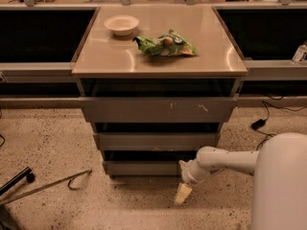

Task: Open bottom drawer

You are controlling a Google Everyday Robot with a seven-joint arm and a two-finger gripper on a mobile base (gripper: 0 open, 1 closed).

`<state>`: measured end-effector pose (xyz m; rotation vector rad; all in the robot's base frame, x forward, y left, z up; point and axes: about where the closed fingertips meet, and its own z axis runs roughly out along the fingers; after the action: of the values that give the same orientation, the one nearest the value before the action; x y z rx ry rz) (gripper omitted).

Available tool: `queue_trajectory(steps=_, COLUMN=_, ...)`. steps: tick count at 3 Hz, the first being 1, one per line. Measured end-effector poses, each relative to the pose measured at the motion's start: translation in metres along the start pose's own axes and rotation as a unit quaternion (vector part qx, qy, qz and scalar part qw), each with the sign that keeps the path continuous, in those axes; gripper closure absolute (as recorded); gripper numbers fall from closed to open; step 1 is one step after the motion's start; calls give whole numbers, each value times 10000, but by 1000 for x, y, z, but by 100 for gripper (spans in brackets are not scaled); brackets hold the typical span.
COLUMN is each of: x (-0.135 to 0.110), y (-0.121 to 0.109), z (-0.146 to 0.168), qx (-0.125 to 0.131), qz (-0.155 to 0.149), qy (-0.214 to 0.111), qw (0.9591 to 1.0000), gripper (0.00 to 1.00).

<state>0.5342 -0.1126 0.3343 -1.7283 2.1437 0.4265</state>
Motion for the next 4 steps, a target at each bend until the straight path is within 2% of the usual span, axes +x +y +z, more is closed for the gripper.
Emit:
queue_trajectory(steps=1, x=6, y=-3, z=53, qx=-143, qz=184, qy=-208, qw=9995, gripper=0)
queue_trajectory(steps=2, x=9, y=-9, z=99, qx=-212, qz=394, qy=-634, qw=9970, gripper=0)
queue_trajectory(steps=3, x=13, y=-21, z=117, qx=92, qz=563, qy=-1204, qw=9911, gripper=0)
queue_trajectory(steps=4, x=14, y=-22, z=116, qx=112, qz=569, qy=-1219, qw=9908, gripper=0)
